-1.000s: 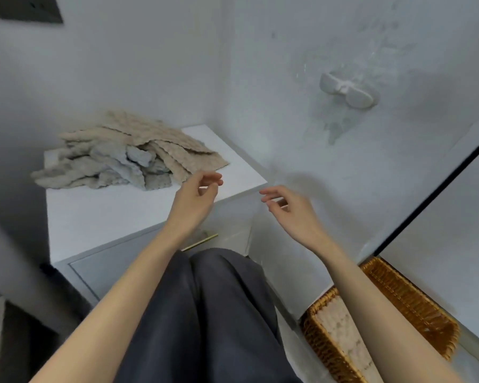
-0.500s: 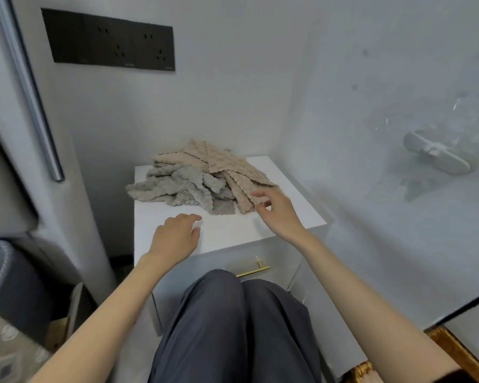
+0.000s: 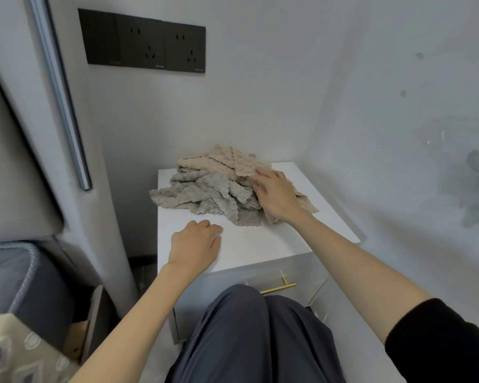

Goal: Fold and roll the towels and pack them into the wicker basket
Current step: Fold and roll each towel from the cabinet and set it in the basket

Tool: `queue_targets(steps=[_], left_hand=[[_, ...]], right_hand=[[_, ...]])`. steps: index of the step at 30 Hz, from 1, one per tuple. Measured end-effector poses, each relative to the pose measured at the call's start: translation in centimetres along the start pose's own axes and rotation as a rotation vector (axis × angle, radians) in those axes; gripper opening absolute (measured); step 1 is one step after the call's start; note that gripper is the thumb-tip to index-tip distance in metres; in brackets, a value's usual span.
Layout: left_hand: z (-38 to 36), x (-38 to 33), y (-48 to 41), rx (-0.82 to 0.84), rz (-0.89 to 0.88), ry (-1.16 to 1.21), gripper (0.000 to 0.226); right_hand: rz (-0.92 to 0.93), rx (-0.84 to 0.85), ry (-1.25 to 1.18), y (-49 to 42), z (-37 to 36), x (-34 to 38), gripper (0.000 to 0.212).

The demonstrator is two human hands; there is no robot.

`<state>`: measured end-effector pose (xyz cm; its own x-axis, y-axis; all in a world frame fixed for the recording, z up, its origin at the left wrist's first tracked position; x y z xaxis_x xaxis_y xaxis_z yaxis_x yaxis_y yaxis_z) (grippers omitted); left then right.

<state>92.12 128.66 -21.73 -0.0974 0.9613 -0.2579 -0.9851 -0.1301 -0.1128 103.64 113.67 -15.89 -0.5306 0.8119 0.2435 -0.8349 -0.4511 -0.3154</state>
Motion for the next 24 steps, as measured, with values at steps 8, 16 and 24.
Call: queue_targets(steps=[8, 16, 24], left_hand=[[0.1, 0.0, -0.3, -0.022, 0.004, 0.012, 0.031], [0.3, 0.0, -0.2, 0.082, 0.019, 0.071, 0.033], [4.1, -1.4, -0.9, 0.047, 0.044, 0.371, 0.039]], right_hand=[[-0.233, -0.242, -0.529, -0.4, 3.7, -2.2, 0.037], [-0.368, -0.359, -0.652, 0.7, 6.8, -3.6, 0.013], [-0.267, -0.382, -0.701, 1.4, 11.6, -2.1, 0.018]])
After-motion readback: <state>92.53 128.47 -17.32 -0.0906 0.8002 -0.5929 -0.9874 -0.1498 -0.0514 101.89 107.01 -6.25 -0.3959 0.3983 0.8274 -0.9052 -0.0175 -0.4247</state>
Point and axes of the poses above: each hand's wrist, its own y-axis away from the middle knuckle, its own z-axis out of the back of the hand, x = y × z, the point moved 10 cm from there along -y, towards the middle knuckle, and after that the axes turned 9 degrees about z, right-handed, at the moved point
